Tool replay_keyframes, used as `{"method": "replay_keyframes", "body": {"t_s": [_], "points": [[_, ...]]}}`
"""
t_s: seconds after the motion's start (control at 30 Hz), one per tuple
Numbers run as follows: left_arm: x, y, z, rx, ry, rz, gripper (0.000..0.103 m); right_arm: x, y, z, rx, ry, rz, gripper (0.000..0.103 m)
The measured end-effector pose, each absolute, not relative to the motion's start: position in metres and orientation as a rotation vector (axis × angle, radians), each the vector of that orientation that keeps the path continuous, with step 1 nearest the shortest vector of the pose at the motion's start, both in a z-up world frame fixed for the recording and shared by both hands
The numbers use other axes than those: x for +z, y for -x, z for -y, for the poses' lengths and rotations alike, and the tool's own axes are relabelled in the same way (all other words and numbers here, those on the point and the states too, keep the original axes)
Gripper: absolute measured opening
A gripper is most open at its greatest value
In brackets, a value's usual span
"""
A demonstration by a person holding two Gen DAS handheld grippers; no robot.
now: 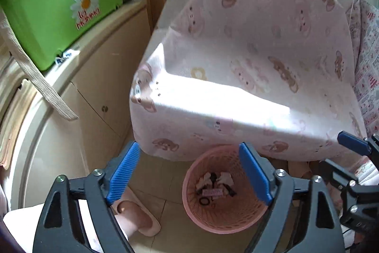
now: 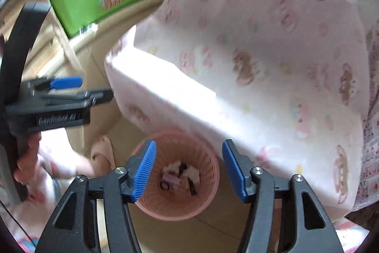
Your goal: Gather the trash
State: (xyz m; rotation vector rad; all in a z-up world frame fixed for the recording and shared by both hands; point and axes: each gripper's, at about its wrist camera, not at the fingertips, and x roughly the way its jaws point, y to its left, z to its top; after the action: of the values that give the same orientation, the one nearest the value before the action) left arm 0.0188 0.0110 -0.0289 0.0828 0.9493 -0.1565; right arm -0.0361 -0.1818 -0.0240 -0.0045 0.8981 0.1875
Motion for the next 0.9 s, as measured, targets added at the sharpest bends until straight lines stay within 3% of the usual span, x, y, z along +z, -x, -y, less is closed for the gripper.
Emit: {"method": "replay_keyframes", "body": {"t_s": [0.17,0.43,0.9], "points": [[-0.005,-0.010,-0.019,-0.134,-0.056,-0.824,0.099,0.011,0.048,0.208,0.066,-0.014,-0.737,0.087],[0.008,-0.002,-0.010,-0.137,-0.076,-0.702,0.101,0.002,0.039,0.222,0.005,0.016,-0.720,0.087],[0.007,0.011,0.015,-0.161,-0.170,-0.638,0.101,-0.008,0.040,0.212,0.023,0.040,-0.718,0.087]]}}
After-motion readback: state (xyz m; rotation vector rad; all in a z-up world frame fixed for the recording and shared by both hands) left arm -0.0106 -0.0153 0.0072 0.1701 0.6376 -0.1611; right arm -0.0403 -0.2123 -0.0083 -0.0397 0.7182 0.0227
